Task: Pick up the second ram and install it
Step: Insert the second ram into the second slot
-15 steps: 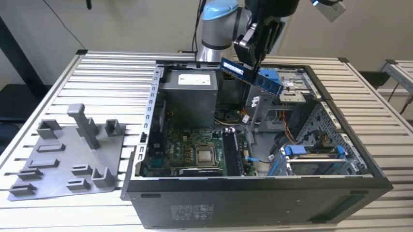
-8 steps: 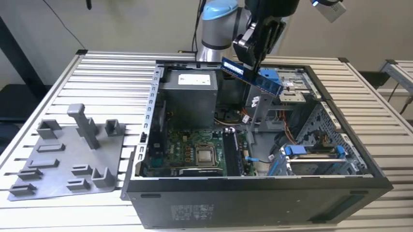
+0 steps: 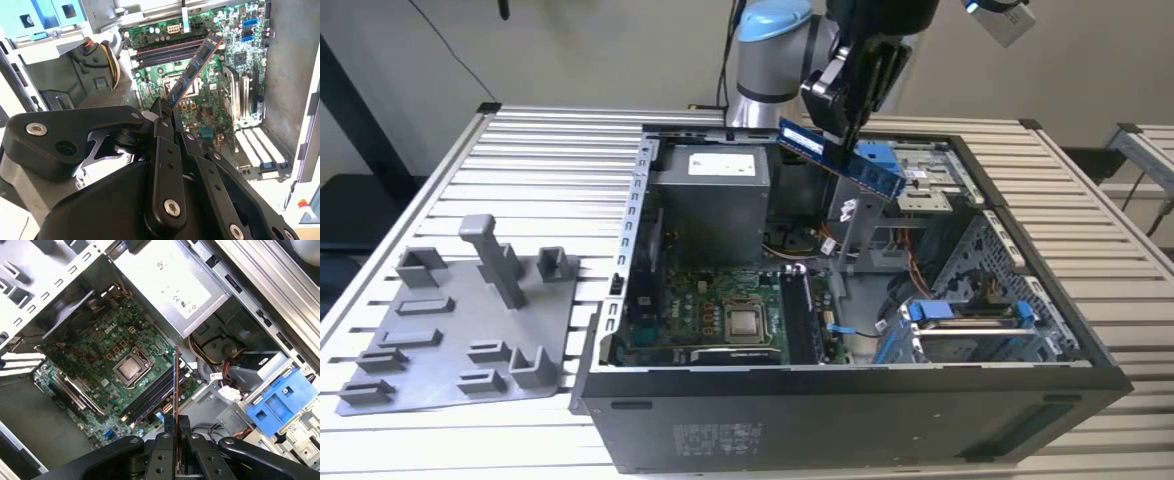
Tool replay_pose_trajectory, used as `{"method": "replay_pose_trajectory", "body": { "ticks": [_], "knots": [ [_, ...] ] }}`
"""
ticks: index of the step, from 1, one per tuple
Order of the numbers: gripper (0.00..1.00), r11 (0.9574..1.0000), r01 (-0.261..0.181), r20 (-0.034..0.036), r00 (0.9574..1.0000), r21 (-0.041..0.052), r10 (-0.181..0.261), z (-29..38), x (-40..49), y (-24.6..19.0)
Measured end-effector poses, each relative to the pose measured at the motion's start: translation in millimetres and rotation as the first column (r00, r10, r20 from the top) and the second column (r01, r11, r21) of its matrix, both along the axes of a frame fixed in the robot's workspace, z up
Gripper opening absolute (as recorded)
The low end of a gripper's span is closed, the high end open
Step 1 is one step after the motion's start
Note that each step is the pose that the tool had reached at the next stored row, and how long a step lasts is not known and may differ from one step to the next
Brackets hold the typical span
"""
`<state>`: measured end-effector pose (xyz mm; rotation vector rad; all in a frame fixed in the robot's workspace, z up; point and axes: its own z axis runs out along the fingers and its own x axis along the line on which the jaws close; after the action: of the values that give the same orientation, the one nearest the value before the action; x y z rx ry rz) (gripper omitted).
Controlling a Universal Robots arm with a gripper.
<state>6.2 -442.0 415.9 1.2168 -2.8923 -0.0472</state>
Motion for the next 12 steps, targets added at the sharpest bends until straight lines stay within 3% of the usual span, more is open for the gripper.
{"method": "replay_pose_trajectory", "body": {
  "ticks": [12],
  "knots": [
    [0.14,0.9999,0.017,-0.0002,0.9999,0.0001,-0.017,0.1,0.0,0.0]
  ]
}}
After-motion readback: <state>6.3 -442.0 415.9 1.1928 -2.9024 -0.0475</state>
